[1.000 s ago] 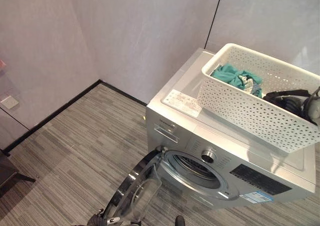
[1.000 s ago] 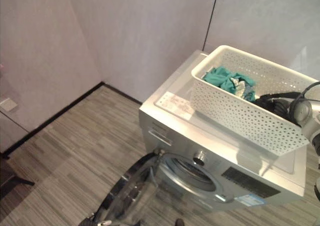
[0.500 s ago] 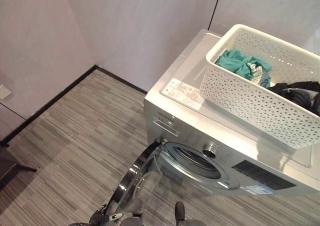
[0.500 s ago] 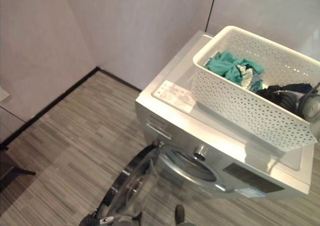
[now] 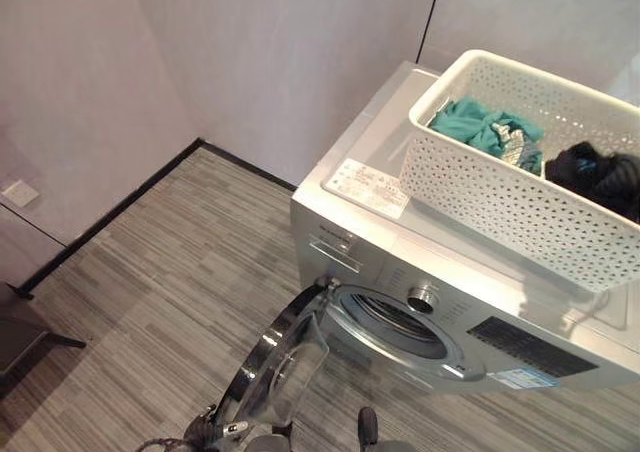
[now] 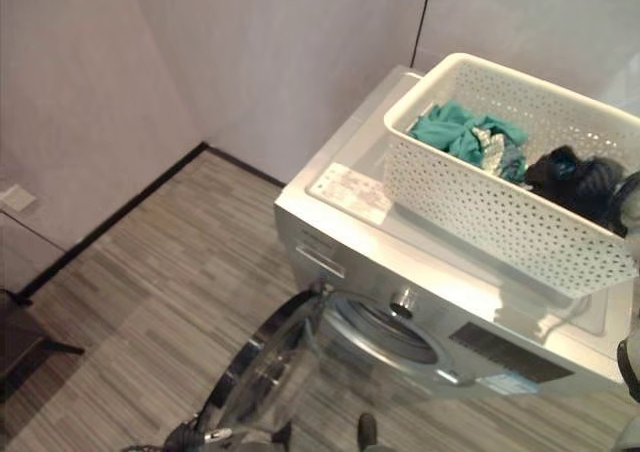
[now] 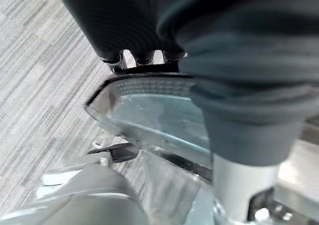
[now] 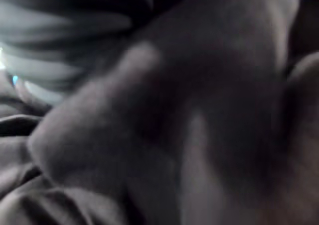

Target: Grab the laundry basket,head to the washer,open it,put in the laundry and shut it.

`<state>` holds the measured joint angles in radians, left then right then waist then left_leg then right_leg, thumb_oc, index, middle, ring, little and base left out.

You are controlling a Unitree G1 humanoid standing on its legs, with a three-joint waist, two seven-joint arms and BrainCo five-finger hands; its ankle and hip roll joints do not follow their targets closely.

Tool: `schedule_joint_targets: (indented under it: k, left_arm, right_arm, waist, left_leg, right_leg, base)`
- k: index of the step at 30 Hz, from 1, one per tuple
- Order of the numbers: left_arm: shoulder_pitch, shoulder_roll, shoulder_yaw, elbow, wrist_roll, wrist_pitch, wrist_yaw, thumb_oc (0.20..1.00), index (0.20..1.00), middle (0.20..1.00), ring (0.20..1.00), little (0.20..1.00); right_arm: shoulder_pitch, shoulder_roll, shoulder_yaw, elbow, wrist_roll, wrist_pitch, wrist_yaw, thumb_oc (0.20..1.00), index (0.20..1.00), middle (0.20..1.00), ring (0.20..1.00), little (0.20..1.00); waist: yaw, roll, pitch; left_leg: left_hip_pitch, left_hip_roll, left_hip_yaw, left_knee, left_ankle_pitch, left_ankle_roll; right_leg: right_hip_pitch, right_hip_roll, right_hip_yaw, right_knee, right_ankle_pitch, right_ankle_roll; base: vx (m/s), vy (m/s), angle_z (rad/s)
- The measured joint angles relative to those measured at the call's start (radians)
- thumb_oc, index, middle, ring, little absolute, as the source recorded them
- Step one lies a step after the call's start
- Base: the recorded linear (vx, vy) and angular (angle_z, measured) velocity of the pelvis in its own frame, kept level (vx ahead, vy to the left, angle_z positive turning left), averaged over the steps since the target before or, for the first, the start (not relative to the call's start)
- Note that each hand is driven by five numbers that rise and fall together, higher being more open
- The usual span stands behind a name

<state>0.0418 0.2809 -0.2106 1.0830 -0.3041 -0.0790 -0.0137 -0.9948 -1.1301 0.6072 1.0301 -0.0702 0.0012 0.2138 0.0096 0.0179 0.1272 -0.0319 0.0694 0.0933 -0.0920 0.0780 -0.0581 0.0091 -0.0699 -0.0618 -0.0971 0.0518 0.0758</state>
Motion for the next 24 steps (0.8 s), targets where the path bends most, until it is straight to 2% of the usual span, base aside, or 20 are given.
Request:
schedule_joint_targets:
  k: [2,6,10,15,20,22,24]
  left_arm:
    - [-0.005,-0.014,0.001,0.002,0.000,0.000,0.007,1.000,1.000,1.000,1.000,1.000]
    - [-0.012,-0.022,0.005,0.045,0.000,0.000,0.009,1.000,1.000,1.000,1.000,1.000]
    - [-0.026,-0.022,0.010,0.072,0.001,-0.003,0.011,1.000,1.000,1.000,1.000,1.000]
    - [-0.026,-0.021,0.010,0.095,0.011,-0.005,0.026,1.000,1.000,1.000,1.000,1.000]
    - [-0.024,-0.019,0.010,0.105,0.037,-0.004,0.060,1.000,1.000,1.000,1.000,1.000]
    - [-0.024,-0.025,0.009,0.094,0.042,-0.001,0.083,1.000,1.000,1.000,1.000,1.000]
    - [-0.022,-0.028,0.008,0.093,0.045,0.000,0.092,1.000,1.000,1.000,1.000,1.000]
  right_arm:
    - [-0.036,-0.001,-0.003,-0.010,0.073,0.005,-0.029,0.200,0.200,0.200,0.200,0.200]
    - [-0.147,-0.010,-0.014,-0.020,0.222,0.004,-0.089,0.200,0.200,0.200,0.200,0.200]
    - [-0.307,-0.045,-0.012,-0.042,0.348,0.002,-0.144,0.200,0.200,0.200,0.200,0.200]
    - [-0.429,-0.042,-0.018,-0.112,0.465,-0.031,-0.252,0.200,0.200,0.200,0.200,0.200]
    - [-0.450,-0.014,-0.050,-0.208,0.474,-0.060,-0.390,0.200,0.200,0.200,0.200,0.200]
    - [-0.450,-0.030,-0.057,-0.285,0.361,-0.035,-0.463,0.200,0.200,0.200,0.200,0.200]
    - [-0.450,-0.038,-0.071,-0.340,0.287,-0.039,-0.509,0.200,0.200,0.200,0.200,0.200]
  waist:
    - [-0.006,0.014,-0.008]
    - [-0.026,0.019,-0.013]
    - [-0.030,0.014,-0.016]
    - [-0.028,-0.004,-0.043]
    - [-0.024,-0.020,-0.083]
    - [-0.025,-0.022,-0.087]
    - [-0.027,-0.021,-0.090]
  left_leg:
    - [0.005,0.000,0.000,0.000,-0.001,0.002]
    - [0.027,0.002,0.001,0.000,-0.001,0.002]
    - [0.033,0.001,0.000,0.000,-0.001,0.002]
    - [0.048,0.000,0.000,0.000,-0.002,0.002]
    - [0.048,0.000,-0.002,-0.004,-0.001,0.002]
    - [0.047,-0.001,-0.003,-0.005,-0.003,0.006]
    - [0.048,-0.001,-0.002,-0.005,-0.002,0.006]
  right_leg:
    - [0.005,0.000,0.000,0.000,0.001,0.000]
    - [0.027,0.001,-0.001,0.000,-0.001,0.000]
    - [0.034,0.001,-0.001,0.000,0.000,0.000]
    - [0.049,0.000,-0.001,0.000,-0.001,0.001]
    - [0.050,0.000,-0.002,0.000,-0.003,-0.001]
    - [0.049,-0.001,-0.002,0.000,-0.005,-0.001]
    - [0.050,-0.001,-0.002,0.000,-0.004,-0.001]
  base:
    - [0.03,0.005,-0.01]
    - [0.01,0.001,0.00]
    - [0.00,0.000,0.00]
    - [0.00,0.000,0.00]
    - [0.00,0.000,0.00]
    - [0.00,0.000,0.00]
    - [0.00,0.000,0.00]
